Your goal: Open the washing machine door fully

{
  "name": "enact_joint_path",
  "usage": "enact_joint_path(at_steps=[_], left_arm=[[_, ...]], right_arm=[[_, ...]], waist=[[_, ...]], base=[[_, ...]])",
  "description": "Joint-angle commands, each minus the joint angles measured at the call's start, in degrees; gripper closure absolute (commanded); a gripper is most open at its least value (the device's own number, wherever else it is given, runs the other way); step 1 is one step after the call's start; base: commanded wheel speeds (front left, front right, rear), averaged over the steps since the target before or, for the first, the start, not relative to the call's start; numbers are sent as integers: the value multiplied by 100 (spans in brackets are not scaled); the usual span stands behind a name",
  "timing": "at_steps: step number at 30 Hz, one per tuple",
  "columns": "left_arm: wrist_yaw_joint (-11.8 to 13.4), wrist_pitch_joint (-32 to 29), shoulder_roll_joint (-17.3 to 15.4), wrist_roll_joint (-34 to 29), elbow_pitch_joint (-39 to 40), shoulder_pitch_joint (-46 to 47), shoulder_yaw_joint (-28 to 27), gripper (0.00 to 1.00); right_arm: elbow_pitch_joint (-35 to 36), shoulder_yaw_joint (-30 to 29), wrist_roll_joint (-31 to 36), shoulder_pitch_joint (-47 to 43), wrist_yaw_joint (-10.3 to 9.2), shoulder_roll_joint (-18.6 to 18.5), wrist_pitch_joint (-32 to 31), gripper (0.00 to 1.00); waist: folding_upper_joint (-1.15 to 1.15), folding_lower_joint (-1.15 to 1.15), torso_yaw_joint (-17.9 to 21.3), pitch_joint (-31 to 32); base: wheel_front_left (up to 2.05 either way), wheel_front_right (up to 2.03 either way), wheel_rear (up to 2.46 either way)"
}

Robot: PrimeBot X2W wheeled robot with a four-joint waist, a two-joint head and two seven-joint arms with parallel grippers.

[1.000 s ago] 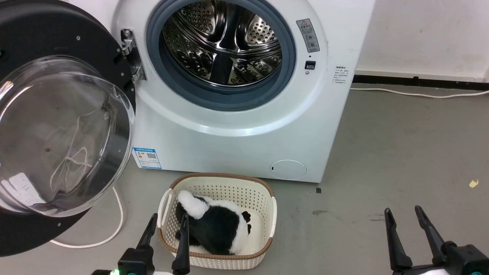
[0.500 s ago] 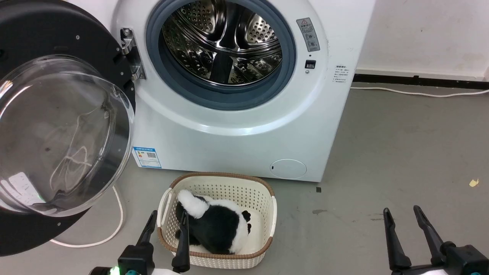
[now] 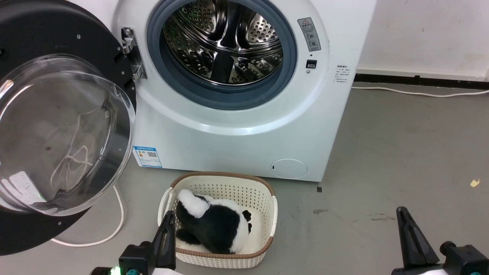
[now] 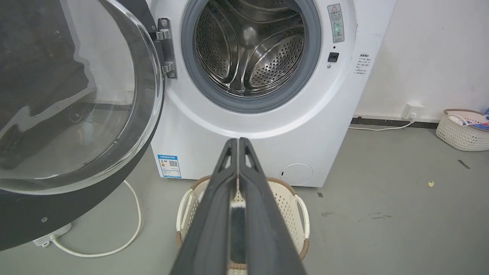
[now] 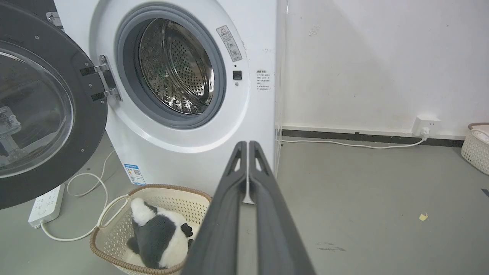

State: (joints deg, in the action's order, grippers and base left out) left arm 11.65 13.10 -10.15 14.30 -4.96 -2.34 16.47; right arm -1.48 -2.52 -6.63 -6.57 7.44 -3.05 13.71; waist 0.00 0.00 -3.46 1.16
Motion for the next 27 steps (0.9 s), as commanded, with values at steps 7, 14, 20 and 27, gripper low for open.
enact_joint_path(at_steps=[7, 14, 20, 27], left_arm=[[-76, -87, 41, -95, 33, 16, -101, 100], [-141, -160, 82, -175, 61, 29, -193, 100], [-197, -223, 117, -244, 85, 40, -273, 100], [-263, -297, 158, -324, 113, 53, -365, 100]], right_arm=[[10, 17, 45, 44, 0, 1, -89, 100], [18, 31, 82, 81, 1, 2, -166, 100], [25, 43, 113, 112, 1, 3, -232, 100], [34, 57, 151, 149, 1, 4, -309, 100]], waist=[[0, 0, 21, -7], [0, 0, 40, -13], [0, 0, 57, -19], [0, 0, 76, -26]], base=[[0, 0, 0], [0, 0, 0], [0, 0, 0], [0, 0, 0]])
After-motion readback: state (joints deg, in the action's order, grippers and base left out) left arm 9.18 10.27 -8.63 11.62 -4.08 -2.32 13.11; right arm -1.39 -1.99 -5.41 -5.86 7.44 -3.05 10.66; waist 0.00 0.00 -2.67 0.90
